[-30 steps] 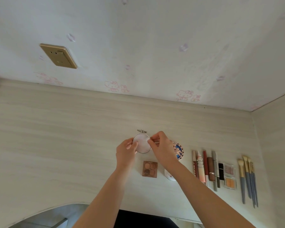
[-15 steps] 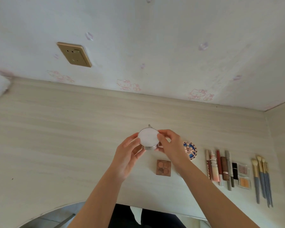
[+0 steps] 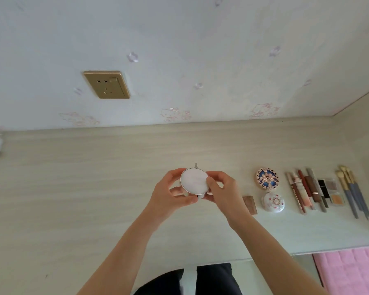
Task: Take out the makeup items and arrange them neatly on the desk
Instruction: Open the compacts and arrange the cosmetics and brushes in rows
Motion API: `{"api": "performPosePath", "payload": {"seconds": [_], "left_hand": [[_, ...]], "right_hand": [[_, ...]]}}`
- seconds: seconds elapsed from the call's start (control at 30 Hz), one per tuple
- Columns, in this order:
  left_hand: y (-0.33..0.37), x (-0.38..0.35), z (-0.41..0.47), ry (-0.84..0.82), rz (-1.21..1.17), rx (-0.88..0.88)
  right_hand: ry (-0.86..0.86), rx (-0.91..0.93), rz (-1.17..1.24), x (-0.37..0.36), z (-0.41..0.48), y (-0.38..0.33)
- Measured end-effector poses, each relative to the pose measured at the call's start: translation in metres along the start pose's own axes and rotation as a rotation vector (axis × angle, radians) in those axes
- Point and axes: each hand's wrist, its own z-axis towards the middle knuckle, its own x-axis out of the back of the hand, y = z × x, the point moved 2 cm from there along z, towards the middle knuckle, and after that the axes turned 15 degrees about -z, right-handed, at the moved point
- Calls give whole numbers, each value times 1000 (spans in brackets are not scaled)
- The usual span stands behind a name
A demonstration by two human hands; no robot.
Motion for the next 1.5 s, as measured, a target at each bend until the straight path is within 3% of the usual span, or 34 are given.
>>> {"api": "performPosePath", "payload": {"seconds": [0.23, 0.43, 0.6, 0.8, 1.0, 1.2, 1.5], "left_hand": [[1, 47, -22, -72, 194, -12], [-3, 65, -40, -46, 169, -12], [-14, 74, -42, -43, 138, -17], [-28, 85, -30, -82, 129, -76], [-48, 97, -4, -65, 356, -324], [-65, 115, 11, -89, 560, -368], [-75, 129, 1, -113, 558, -439]], "right_hand": [[17, 20, -41, -42, -34, 0], [-73, 221, -491, -53, -46, -4], [-184, 387, -631, -57, -42, 0], [-174, 561, -630, -58, -27, 15], [-121, 732, -688, -63, -6, 35], [-120, 869, -860, -77, 14, 56], [-88, 978, -880, -100, 16, 67]]}}
